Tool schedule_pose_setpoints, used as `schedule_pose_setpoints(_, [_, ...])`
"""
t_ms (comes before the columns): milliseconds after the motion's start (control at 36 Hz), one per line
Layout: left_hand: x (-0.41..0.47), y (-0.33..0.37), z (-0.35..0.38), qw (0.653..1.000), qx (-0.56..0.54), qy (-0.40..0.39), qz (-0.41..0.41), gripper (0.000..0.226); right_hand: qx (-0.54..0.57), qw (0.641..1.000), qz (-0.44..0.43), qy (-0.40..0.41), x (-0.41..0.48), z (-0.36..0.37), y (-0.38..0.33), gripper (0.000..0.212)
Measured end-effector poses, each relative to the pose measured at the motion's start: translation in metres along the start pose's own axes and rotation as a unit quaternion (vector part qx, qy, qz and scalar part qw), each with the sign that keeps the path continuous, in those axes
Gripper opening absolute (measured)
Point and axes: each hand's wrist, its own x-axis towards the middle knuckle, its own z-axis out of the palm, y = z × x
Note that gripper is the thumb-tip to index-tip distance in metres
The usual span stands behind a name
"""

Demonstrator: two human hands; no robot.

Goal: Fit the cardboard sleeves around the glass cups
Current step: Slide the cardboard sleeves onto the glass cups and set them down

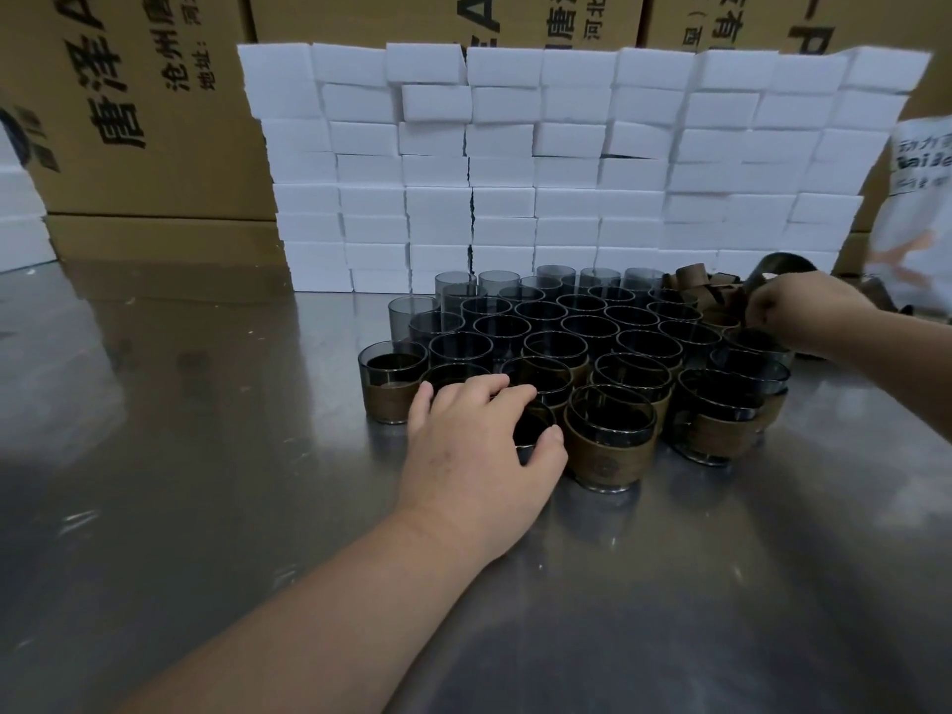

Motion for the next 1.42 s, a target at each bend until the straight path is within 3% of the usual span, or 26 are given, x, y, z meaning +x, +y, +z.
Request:
schedule_pose_setpoints(111, [0.001, 0.000, 0.000, 1.000, 0.001, 0.001, -0.003, 0.050, 0.067, 0.997, 0.021, -0.038, -0.009, 0.000, 0.007, 0.023])
schedule_pose_setpoints(278, [0.000, 0.001, 0.000, 1.000, 0.000, -0.002, -0.004, 0.052, 0.076, 0.989, -0.011, -0.126, -0.023, 0.006, 0.011, 0.042])
schedule_pose_setpoints(389, [0.001, 0.001, 0.000, 1.000, 0.000, -0.006, -0.005, 0.049, 0.173, 0.979, 0.004, -0.104, -0.025, 0.003, 0.017, 0.059])
schedule_pose_setpoints(528, [0.000, 0.000, 0.000, 1.000, 0.000, -0.012, -0.011, 0.048, 0.097, 0.989, -0.035, -0.109, -0.028, 0.001, 0.013, 0.046])
schedule_pose_setpoints(722, [0.000, 0.000, 0.000, 1.000, -0.003, -0.015, -0.011, 0.049, -0.041, 0.996, -0.043, -0.065, -0.029, 0.004, 0.007, 0.029])
schedule_pose_setpoints(861, [0.000, -0.001, 0.000, 1.000, -0.002, -0.015, -0.013, 0.052, -0.016, 0.999, -0.033, 0.005, -0.028, 0.005, 0.007, 0.024])
schedule_pose_setpoints(945, [-0.001, 0.000, -0.001, 1.000, -0.006, -0.007, -0.013, 0.055, 0.026, 0.995, -0.009, 0.101, -0.028, -0.003, 0.006, 0.021])
schedule_pose_setpoints(1000, [-0.001, 0.001, -0.002, 1.000, -0.006, 0.003, -0.011, 0.065, 0.095, 0.976, 0.046, 0.191, -0.030, -0.012, 0.000, 0.022])
schedule_pose_setpoints(1083, [-0.002, 0.003, -0.004, 1.000, -0.003, 0.021, -0.008, 0.077, 0.224, 0.921, 0.112, 0.298, -0.034, -0.029, -0.015, 0.032])
schedule_pose_setpoints(1167, [-0.002, 0.004, -0.005, 0.999, -0.007, 0.036, -0.003, 0.072, 0.363, 0.860, 0.094, 0.345, -0.044, -0.048, -0.038, 0.034])
schedule_pose_setpoints(1222, [-0.002, 0.005, -0.005, 0.999, -0.015, 0.046, 0.006, 0.073, 0.457, 0.823, 0.054, 0.334, -0.059, -0.059, -0.059, 0.027])
schedule_pose_setpoints(1333, [-0.003, 0.009, -0.006, 0.995, -0.039, 0.085, 0.040, 0.085, 0.670, 0.693, -0.047, 0.263, -0.107, -0.071, -0.103, 0.012])
schedule_pose_setpoints(1417, [-0.004, 0.011, -0.007, 0.991, -0.048, 0.111, 0.054, 0.095, 0.706, 0.671, -0.074, 0.213, -0.137, -0.068, -0.130, 0.024])
